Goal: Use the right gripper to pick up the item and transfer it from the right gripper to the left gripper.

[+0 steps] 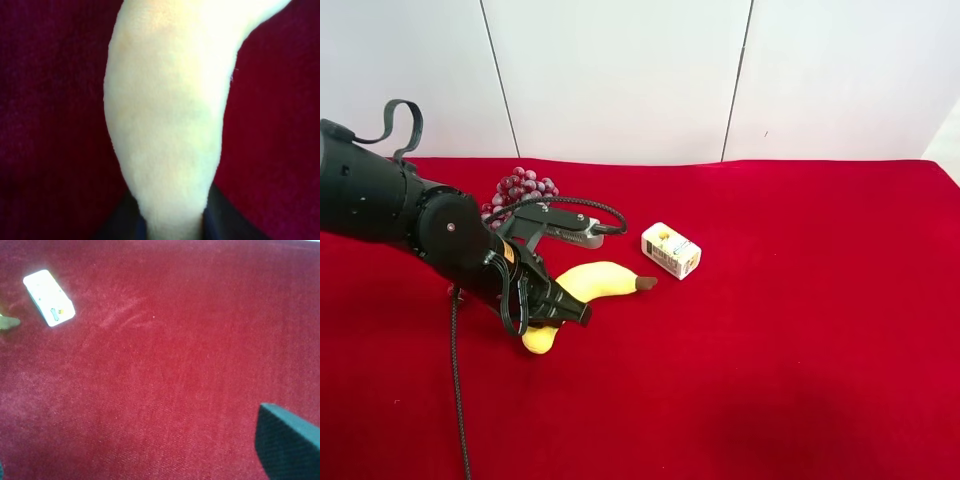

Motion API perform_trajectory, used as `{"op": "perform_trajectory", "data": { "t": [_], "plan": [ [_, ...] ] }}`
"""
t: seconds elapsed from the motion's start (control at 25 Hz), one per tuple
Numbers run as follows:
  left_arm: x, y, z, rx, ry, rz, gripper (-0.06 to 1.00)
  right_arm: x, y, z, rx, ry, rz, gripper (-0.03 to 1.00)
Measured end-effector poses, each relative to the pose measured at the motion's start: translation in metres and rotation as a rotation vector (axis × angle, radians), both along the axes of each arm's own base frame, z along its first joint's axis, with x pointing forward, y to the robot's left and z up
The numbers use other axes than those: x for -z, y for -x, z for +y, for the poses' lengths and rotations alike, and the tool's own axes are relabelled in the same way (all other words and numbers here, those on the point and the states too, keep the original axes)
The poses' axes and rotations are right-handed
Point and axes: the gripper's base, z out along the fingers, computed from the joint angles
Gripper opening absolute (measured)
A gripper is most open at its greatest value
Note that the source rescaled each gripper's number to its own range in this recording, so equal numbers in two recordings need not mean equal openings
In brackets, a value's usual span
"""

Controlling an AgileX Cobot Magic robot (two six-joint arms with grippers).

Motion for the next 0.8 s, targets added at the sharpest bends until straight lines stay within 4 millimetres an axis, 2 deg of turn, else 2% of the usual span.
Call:
{"op": "perform_trajectory", "data": {
  "t": [0.08,0.12,0.24,0.28,0.32,0.4,0.52,0.68,0.8],
  "plan": [
    [0.000,0.000,0.000,0.000,0.000,0.000,0.12,0.000,0.000,0.000,0.000,0.000,0.000,1.00],
    [0.000,0.000,0.000,0.000,0.000,-0.001,0.24,0.000,0.000,0.000,0.000,0.000,0.000,1.00],
    [0.001,0.000,0.000,-0.026,0.009,0.013,0.74,0.000,0.000,0.000,0.000,0.000,0.000,1.00],
    [0.000,0.001,0.000,-0.029,0.007,0.025,0.85,0.000,0.000,0.000,0.000,0.000,0.000,1.00],
    [-0.001,0.002,0.000,-0.030,0.004,0.039,0.92,0.000,0.000,0.000,0.000,0.000,0.000,1.00],
    [-0.009,0.003,0.000,-0.025,0.006,0.047,0.97,0.000,0.000,0.000,0.000,0.000,0.000,1.00],
    [-0.034,0.003,-0.002,-0.014,0.035,0.025,0.99,0.000,0.000,0.000,0.000,0.000,0.000,1.00],
    [-0.080,0.011,0.001,0.013,0.066,0.024,1.00,0.000,0.000,0.000,0.000,0.000,0.000,1.00],
    [-0.117,0.026,0.008,0.049,0.069,0.045,1.00,0.000,0.000,0.000,0.000,0.000,0.000,1.00]
  ]
}}
